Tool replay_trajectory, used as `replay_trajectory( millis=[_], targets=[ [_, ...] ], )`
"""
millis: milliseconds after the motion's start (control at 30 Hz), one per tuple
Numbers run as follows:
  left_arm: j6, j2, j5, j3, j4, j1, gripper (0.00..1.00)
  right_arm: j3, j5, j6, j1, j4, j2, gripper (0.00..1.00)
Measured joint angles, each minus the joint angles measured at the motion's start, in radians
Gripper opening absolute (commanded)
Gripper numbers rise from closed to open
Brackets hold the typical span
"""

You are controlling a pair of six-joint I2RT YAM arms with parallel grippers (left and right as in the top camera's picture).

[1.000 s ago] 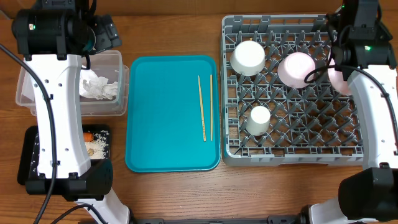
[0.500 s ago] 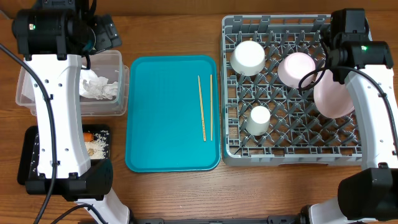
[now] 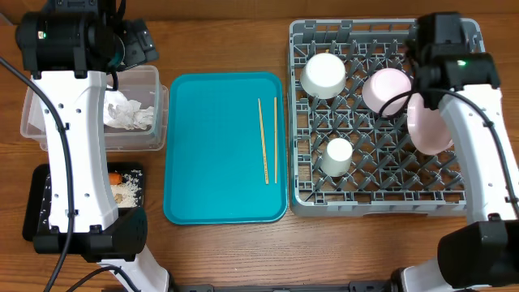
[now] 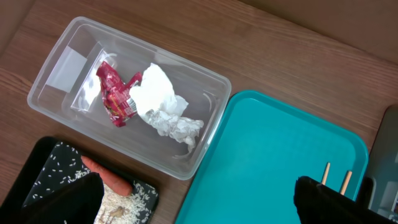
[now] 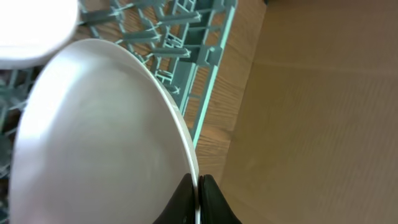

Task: Sort waste into correct bins and load items into the dishwasher
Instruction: 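Lower the pink plate upright into the rack's right side and release, then move the right gripper to the chopsticks and grasp one chopstick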

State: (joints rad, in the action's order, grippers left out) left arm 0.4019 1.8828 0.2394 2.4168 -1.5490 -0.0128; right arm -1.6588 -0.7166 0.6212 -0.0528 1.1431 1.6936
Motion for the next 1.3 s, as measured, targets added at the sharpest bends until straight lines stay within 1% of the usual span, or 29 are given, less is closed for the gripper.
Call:
replay_trajectory(
  millis=[33,67,100,133,300,367,400,467,633,733,800,833,900,967,1033,1133,1233,1300],
  targets=[
    [0.0,0.0,0.0,0.0,0.0,0.0,1.0,0.0,-0.006,-0.001,-0.011,0.018,0.0,0.04],
    [0.0,0.0,0.0,0.0,0.0,0.0,1.0,0.0,-0.01,-0.005,-0.018,0.032,0.0,0.09],
    [0.0,0.0,0.0,0.0,0.0,0.0,1.0,0.0,-0.015,-0.016,-0.022,0.042,0.0,0.23],
    [0.0,0.0,0.0,0.0,0.0,0.0,1.0,0.0,-0.008,-0.039,-0.024,0.047,0.0,0.34],
    [0.0,0.0,0.0,0.0,0.0,0.0,1.0,0.0,0.014,-0.104,-0.028,0.062,0.0,0.34],
    [0.0,0.0,0.0,0.0,0.0,0.0,1.0,0.0,0.039,-0.123,-0.027,0.061,0.0,0.36],
    [0.0,0.0,0.0,0.0,0.0,0.0,1.0,0.0,0.05,-0.128,-0.027,0.062,0.0,0.4],
    [0.0,0.0,0.0,0.0,0.0,0.0,1.0,0.0,0.085,-0.143,-0.027,0.062,0.0,0.43],
    [0.0,0.0,0.0,0.0,0.0,0.0,1.0,0.0,0.158,-0.195,-0.027,0.043,0.0,0.45],
    [0.0,0.0,0.0,0.0,0.0,0.0,1.0,0.0,0.193,-0.237,-0.027,0.017,0.0,0.42],
    [0.0,0.0,0.0,0.0,0.0,0.0,1.0,0.0,0.242,-0.302,-0.029,-0.014,0.0,0.41],
    [0.0,0.0,0.0,0.0,0.0,0.0,1.0,0.0,0.272,-0.335,-0.033,-0.019,0.0,0.42],
    [0.0,0.0,0.0,0.0,0.0,0.0,1.0,-0.006,0.347,-0.405,-0.047,-0.024,0.0,0.45],
    [0.0,0.0,0.0,0.0,0.0,0.0,1.0,-0.016,0.437,-0.472,-0.071,-0.025,0.0,0.44],
    [0.0,0.0,0.0,0.0,0.0,0.0,1.0,-0.026,0.559,-0.549,-0.111,-0.029,-0.002,0.43],
    [0.0,0.0,0.0,0.0,0.0,0.0,1.0,-0.03,0.742,-0.653,-0.179,-0.05,-0.003,0.34],
    [0.0,0.0,0.0,0.0,0.0,0.0,1.0,-0.03,0.874,-0.769,-0.257,-0.089,-0.003,0.35],
    [0.0,0.0,0.0,0.0,0.0,0.0,1.0,-0.03,0.921,-0.841,-0.312,-0.114,-0.002,0.35]
  ],
)
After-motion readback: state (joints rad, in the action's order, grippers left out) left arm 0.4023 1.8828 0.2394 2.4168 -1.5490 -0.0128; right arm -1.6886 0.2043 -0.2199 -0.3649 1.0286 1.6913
